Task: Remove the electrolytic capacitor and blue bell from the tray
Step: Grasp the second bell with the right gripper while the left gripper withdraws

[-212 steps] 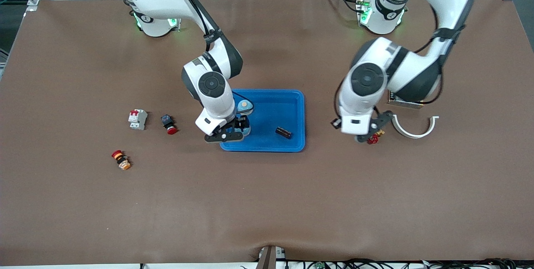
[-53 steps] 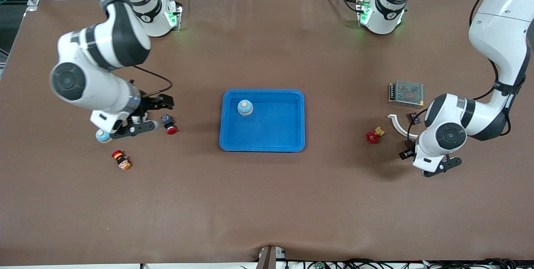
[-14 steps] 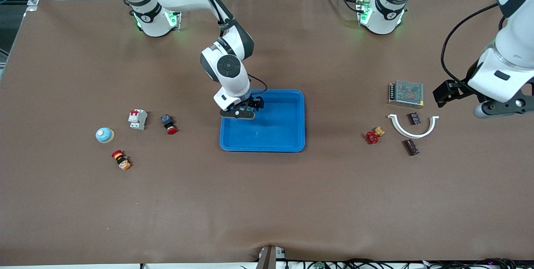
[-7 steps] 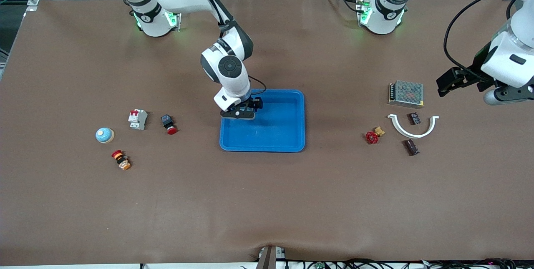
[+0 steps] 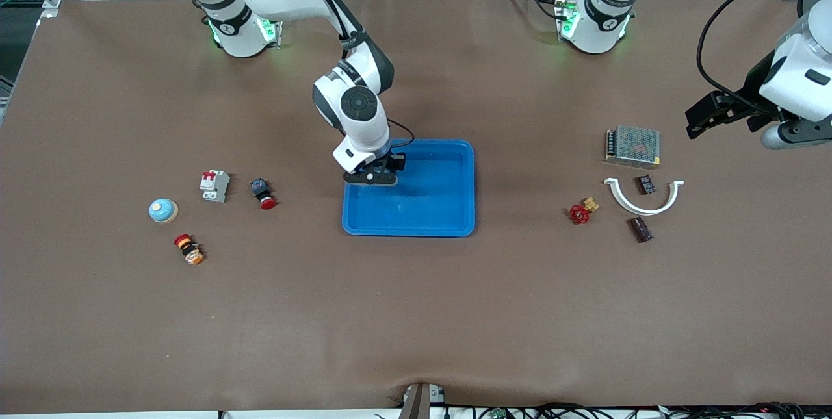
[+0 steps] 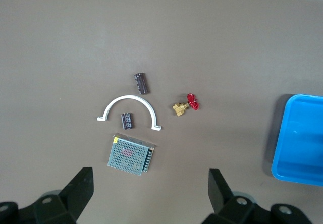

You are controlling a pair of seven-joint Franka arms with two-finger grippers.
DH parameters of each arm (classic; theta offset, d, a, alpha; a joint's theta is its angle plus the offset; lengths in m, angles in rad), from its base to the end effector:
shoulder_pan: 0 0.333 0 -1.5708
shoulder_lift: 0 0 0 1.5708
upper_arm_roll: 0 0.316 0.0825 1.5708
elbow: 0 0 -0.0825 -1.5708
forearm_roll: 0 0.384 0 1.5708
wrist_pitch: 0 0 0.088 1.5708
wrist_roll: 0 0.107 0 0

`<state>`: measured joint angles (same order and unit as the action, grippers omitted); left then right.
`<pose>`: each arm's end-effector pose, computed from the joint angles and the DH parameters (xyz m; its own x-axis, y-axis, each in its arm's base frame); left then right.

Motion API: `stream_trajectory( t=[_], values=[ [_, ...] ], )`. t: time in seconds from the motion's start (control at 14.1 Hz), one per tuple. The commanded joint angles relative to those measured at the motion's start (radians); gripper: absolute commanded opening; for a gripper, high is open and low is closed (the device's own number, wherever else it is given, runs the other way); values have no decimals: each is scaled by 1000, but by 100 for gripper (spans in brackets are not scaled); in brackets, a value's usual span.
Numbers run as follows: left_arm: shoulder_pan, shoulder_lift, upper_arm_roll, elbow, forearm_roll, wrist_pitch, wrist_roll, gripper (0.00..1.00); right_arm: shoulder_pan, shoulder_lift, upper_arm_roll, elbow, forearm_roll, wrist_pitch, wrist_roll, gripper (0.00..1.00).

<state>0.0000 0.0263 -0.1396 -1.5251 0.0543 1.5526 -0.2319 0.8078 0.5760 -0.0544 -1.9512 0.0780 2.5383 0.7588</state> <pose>0.5567 -0.0711 0.6300 0.9956 0.0929 0.0131 0.0934 -0.9944 -0.0489 0.4517 0.4237 0.1813 0.9982 -0.0604 -0.0017 -0.0604 -0.9980 -0.0196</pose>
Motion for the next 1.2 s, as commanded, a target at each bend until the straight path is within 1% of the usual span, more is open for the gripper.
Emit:
stream_trajectory(
  t=[0.0,0.28,0.5,0.64,0.92,1.13],
  values=[
    [-9,-49,14,-55,-22,0,20,100,10,-5,-8,-6,-14,5,14,48],
    [-9,-60,12,-60,-22,-2,37,100,7,-27,-8,11,-12,-32,8,47],
    [-6,-89,12,-82,-22,-2,59,100,-4,-64,-10,72,-12,-183,-4,47],
    [-5,-88,9,-84,-21,1,59,100,-33,-91,-10,112,-14,-268,-25,47],
    [-2,-83,9,-83,-21,1,60,100,-125,-145,-10,181,-14,-450,-214,47],
    [0,-78,9,-83,-21,-2,60,100,-211,-174,-12,218,-12,-533,-396,47]
  ],
)
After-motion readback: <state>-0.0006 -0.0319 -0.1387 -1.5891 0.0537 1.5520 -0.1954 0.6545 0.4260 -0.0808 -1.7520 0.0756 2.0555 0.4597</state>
